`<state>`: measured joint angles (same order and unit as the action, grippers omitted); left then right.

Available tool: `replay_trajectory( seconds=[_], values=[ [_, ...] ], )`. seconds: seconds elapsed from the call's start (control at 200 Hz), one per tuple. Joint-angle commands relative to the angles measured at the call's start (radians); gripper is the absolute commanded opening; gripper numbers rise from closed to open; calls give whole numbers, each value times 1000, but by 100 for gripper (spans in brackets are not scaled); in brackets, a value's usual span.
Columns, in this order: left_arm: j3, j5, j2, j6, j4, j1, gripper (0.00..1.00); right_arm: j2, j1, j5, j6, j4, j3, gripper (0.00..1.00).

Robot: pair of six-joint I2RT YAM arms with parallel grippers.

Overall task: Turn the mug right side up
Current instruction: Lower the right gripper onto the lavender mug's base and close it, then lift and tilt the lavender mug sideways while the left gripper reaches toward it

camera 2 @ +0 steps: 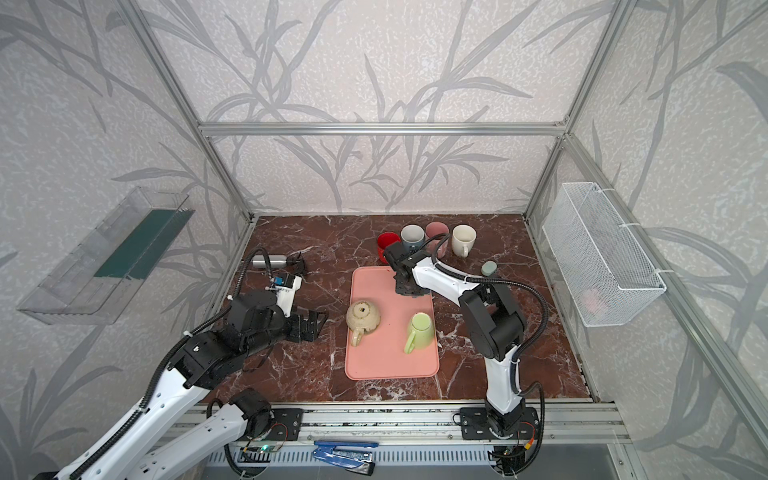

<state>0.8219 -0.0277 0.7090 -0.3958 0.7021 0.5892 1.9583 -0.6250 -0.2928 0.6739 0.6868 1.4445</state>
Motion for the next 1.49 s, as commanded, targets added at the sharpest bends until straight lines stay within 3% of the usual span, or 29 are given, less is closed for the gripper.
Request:
replay_trajectory(
  seconds=[0.0, 0.21, 0.365, 0.785, 1.185, 1.489],
  values=[
    [-7, -3, -4, 6, -11, 4, 99, 11, 7, -3, -16, 32, 33, 20],
    [-8, 2, -5, 8, -10, 4, 99, 1, 10, -2, -29, 31, 27, 5],
    [-9, 10, -4, 9, -10, 2, 99, -17, 11, 16, -60, 15, 15, 0],
    [-19, 43, -33, 6, -14, 4, 99, -185, 19, 174, -191, -142, -122, 0],
    [-24, 11, -33, -39, -55, 1, 99, -438, 31, 464, -237, -380, -299, 0],
    [-162, -222, 34, -194, -333, 3, 90, -623, 93, 741, -146, -673, -493, 0]
  ],
)
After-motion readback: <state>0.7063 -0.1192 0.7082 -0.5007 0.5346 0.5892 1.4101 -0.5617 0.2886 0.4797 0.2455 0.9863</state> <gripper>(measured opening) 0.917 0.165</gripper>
